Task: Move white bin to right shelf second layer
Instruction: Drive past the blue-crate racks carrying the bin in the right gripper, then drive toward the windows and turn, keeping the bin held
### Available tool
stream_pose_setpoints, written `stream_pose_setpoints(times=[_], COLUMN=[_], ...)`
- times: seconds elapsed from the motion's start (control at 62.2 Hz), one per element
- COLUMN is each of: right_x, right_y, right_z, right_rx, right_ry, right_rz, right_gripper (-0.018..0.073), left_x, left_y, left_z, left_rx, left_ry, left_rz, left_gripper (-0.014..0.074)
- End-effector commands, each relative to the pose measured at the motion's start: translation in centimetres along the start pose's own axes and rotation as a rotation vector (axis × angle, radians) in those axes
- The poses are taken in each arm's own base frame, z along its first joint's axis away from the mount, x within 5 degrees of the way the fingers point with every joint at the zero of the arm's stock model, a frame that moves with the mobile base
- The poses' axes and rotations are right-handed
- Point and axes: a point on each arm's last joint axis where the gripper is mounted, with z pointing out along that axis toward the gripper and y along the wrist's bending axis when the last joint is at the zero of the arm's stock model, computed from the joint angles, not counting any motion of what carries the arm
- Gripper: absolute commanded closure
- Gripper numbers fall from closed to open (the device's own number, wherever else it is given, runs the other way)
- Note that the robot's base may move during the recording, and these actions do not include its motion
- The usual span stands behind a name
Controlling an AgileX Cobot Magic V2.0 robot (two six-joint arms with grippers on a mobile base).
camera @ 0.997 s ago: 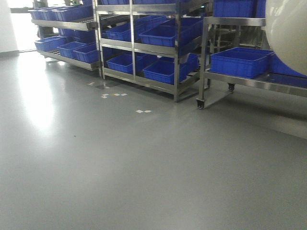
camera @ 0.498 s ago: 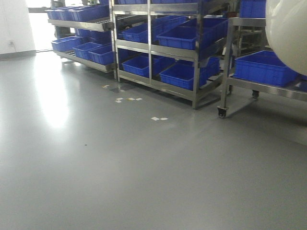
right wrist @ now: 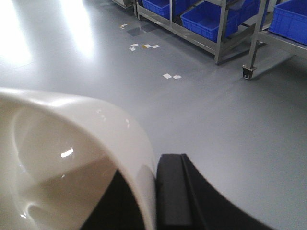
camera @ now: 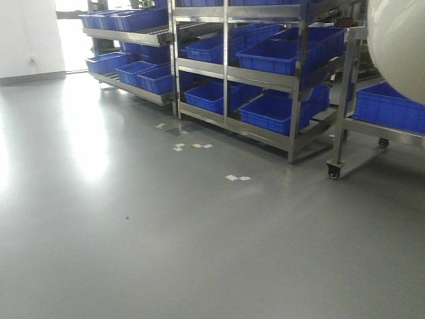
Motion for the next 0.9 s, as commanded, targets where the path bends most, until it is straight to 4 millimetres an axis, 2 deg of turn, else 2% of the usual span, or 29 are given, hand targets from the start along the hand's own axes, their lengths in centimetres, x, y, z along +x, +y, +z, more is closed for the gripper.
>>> stream_pose_setpoints(times=[0.0, 0.884], right_x=[-2.0, -2.0], right_y=[0.21, 0.21], right_z=[-0.42, -0.42], right_rx=[-0.017, -0.017], right_ry=[-0.136, -0.136], right_rz=[-0.006, -0.006], right_gripper=[0.0503, 0.0503], left_x=[0.4, 0.4], left_y=[0.03, 0.03], left_z=[0.03, 0.03], left_rx=[-0.007, -0.007], left_ry=[-0.062, -0.062], left_rz=[-0.009, -0.009], left_gripper=[0.0512, 0.0512])
